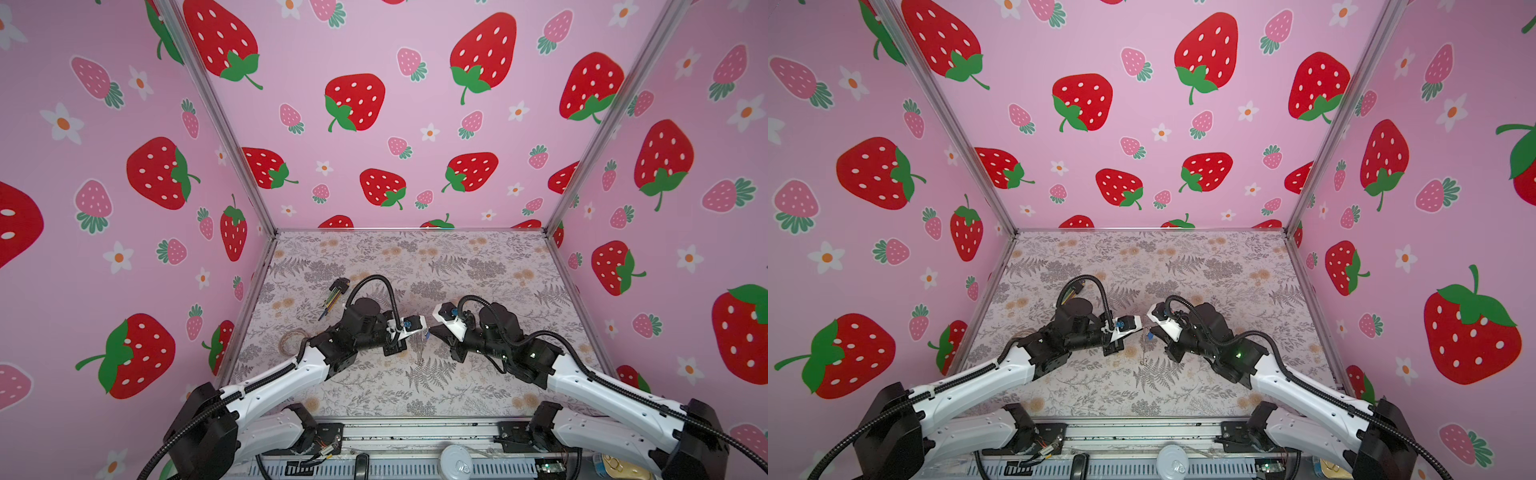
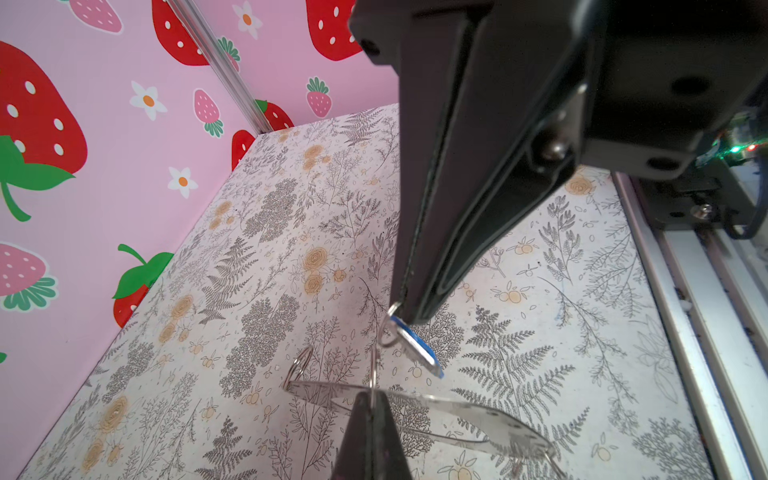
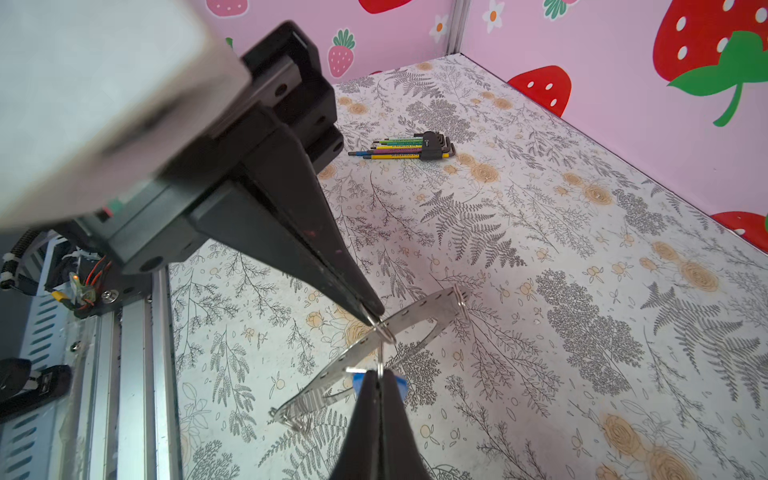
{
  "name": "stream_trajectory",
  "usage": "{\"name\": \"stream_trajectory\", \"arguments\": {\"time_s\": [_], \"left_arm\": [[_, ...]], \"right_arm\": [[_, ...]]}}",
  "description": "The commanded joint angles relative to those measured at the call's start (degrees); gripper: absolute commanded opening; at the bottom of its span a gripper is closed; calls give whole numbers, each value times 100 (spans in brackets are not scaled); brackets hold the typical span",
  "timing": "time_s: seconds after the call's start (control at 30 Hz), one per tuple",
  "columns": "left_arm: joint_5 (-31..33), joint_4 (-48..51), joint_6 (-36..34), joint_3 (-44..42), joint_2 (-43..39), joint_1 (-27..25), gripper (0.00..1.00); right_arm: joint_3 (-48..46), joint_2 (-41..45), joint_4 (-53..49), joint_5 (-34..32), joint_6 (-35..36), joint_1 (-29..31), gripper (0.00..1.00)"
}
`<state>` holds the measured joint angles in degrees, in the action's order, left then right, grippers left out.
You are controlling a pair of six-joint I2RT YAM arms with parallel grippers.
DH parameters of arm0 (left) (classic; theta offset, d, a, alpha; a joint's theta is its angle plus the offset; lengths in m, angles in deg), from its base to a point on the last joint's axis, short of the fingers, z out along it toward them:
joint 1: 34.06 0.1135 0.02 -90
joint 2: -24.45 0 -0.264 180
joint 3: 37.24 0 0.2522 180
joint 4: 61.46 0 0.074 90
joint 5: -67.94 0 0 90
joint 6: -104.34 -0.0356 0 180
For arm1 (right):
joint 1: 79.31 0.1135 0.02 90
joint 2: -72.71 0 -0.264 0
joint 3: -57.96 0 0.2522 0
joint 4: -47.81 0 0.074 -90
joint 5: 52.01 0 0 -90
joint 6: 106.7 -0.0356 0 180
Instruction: Put the keys on the keyring
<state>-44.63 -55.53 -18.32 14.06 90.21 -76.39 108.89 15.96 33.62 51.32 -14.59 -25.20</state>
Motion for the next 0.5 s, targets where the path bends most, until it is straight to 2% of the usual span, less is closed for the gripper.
{"name": "stream_trajectory", "arguments": {"time_s": [0.0, 0.47], "left_arm": [[-287, 42, 177, 315, 7, 31, 0], [-536, 90, 304, 393, 77, 75, 0]], "right_arm": [[-38, 26, 173, 114, 208, 31, 0], [-80, -49, 340, 140, 208, 34, 0]]}}
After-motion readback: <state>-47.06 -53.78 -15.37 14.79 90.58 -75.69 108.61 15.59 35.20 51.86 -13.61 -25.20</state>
